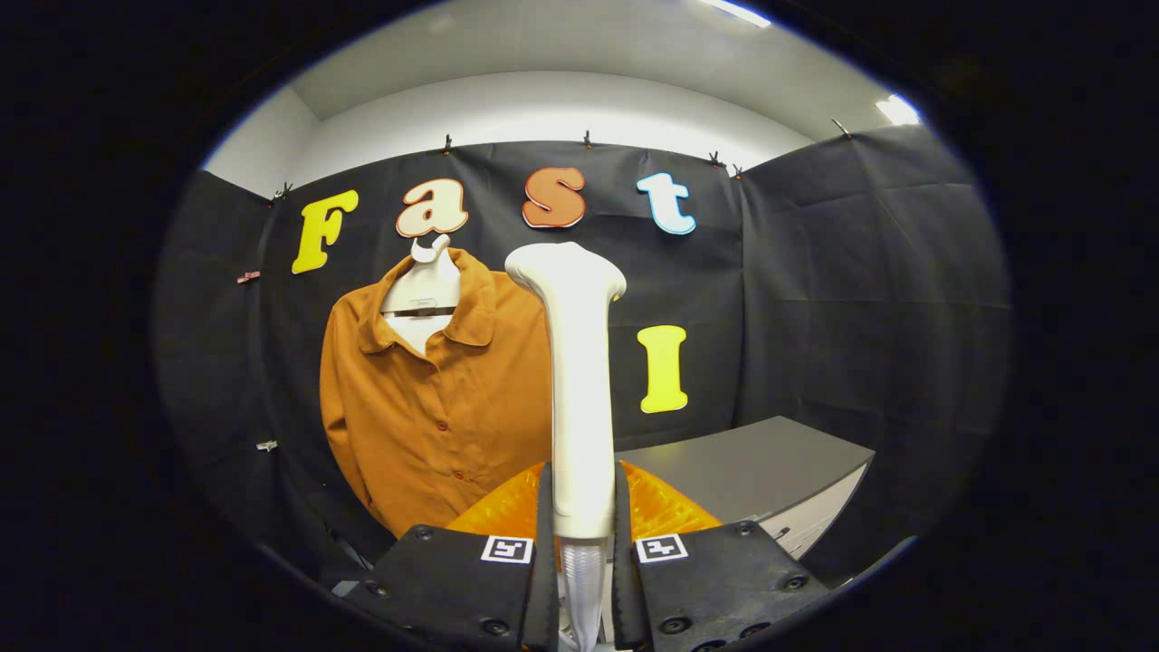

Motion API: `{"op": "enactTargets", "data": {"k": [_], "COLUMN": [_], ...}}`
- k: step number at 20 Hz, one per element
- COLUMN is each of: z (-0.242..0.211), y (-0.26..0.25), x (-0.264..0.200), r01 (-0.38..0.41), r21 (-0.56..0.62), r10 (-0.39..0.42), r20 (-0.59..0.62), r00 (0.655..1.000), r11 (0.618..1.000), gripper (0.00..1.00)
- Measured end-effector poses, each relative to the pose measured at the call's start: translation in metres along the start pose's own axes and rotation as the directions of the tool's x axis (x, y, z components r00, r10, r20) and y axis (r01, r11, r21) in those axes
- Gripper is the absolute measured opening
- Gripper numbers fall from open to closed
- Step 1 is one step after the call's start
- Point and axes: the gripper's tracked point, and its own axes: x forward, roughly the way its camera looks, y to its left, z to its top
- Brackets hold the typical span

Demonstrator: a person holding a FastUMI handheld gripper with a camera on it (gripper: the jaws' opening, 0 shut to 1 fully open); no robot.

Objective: Iron the clothes twice with a garment steamer, once on the left side and once on the right side.

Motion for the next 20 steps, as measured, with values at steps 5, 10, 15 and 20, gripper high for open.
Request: {"op": "enactTargets", "data": {"k": [5, 10, 15, 20], "z": [-0.021, -0.039, -0.061, -0.094], "y": [0.049, 0.076, 0.088, 0.089], "x": [0.030, 0.069, 0.099, 0.117], "r01": [-0.033, -0.041, -0.026, -0.030], "r21": [-0.022, -0.061, -0.073, -0.084], "r10": [0.033, 0.039, 0.022, 0.018], "r20": [-0.023, -0.033, -0.057, -0.134], "r00": [0.999, 0.999, 0.998, 0.991], "r11": [0.999, 0.997, 0.997, 0.996], "gripper": [0.27, 0.27, 0.27, 0.27]}}
